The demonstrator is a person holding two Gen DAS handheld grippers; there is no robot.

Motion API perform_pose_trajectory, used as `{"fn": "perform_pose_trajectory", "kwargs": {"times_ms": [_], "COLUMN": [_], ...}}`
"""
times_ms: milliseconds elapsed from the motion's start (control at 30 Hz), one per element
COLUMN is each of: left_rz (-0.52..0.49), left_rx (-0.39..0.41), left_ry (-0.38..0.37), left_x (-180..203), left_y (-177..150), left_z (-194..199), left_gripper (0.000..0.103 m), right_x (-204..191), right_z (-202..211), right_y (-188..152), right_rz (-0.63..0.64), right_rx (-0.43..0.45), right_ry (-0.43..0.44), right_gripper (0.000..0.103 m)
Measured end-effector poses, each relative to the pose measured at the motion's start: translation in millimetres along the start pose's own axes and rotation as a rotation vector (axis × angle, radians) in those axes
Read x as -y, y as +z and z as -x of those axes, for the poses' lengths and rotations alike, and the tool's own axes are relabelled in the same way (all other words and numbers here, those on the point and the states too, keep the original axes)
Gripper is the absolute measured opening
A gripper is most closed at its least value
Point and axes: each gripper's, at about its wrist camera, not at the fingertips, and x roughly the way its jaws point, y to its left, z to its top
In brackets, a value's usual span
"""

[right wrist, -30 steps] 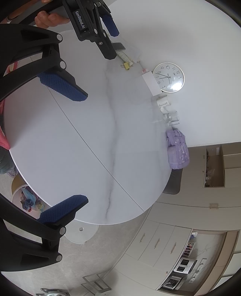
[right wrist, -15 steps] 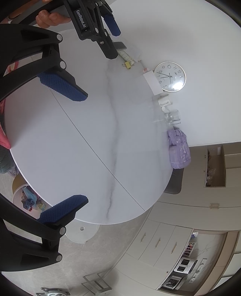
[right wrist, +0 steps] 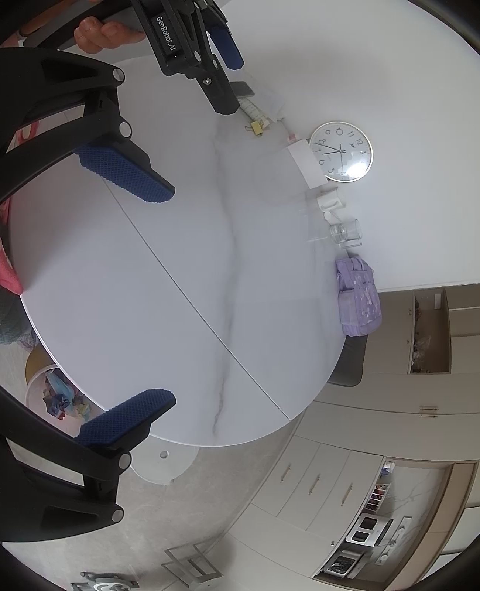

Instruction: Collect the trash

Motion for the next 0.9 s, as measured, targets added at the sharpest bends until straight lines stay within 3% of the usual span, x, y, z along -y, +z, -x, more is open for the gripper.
{"fn": "perform_pose_trajectory", "kwargs": {"times_ms": [900], "left_rz": [-0.002], "left_rx": [0.000], "left_ry": [0.002], "left_x": [-0.6], "left_y": [3.0], "left_z": [-2.3], "left_gripper": [0.095], "right_x": [2.7], "right_z": [-2.1], "right_y": [-0.8], "right_rz": [-0.002], "right_rx": [-0.005], "right_ry": [-0.006], "right_gripper": [0.101]}}
